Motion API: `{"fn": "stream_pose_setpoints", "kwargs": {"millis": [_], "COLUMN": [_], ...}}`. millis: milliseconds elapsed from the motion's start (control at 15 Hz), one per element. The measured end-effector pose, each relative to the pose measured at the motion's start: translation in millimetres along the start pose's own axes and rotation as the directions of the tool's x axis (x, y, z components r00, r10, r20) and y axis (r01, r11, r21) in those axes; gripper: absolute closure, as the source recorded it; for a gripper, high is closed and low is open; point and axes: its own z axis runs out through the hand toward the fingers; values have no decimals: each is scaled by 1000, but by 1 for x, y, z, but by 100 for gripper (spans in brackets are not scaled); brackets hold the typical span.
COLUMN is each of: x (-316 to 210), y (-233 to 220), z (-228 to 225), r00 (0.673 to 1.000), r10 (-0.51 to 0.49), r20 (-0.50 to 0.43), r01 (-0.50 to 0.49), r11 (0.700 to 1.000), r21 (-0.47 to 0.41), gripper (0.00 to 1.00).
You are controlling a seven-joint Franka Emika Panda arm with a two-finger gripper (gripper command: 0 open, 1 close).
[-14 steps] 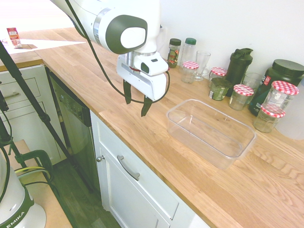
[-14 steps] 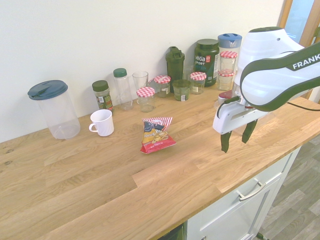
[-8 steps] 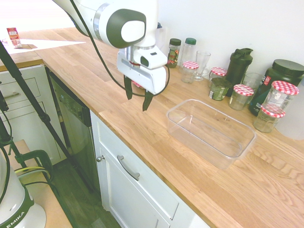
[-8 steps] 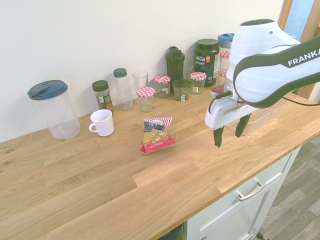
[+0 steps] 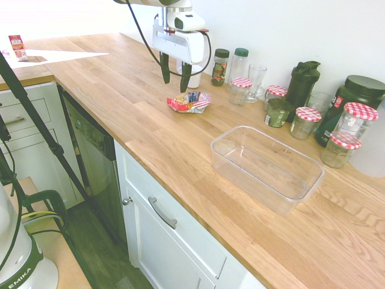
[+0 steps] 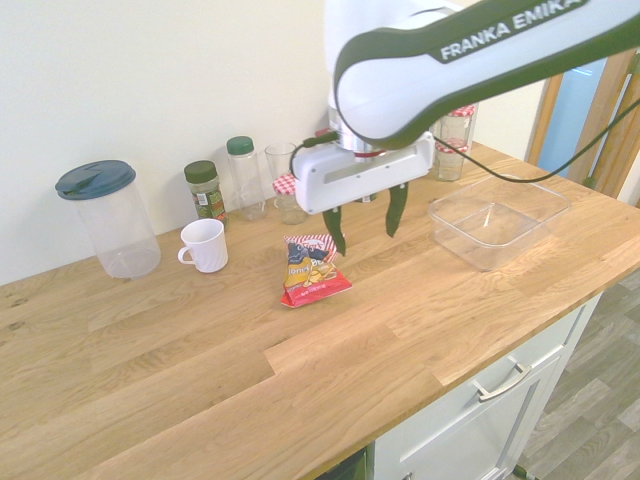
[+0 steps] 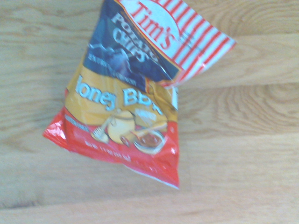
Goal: Put the chip bag into the container
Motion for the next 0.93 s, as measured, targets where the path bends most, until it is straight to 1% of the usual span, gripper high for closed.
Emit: {"fn": "stream_pose_setpoints", "kwargs": {"millis": [267, 533, 733, 933], "x": [8, 17, 24, 33], "y": [-58, -108, -137, -153], "z": [-1, 20, 27, 38], "r00": [1000, 999, 999, 998], "r10": [27, 30, 39, 52], "r20": [-10, -14, -21, -19], "r01": [-28, -31, -40, -54], "r11": [999, 997, 997, 996], "r21": [-40, -67, -61, -70], "gripper": [0, 0, 0, 0]}}
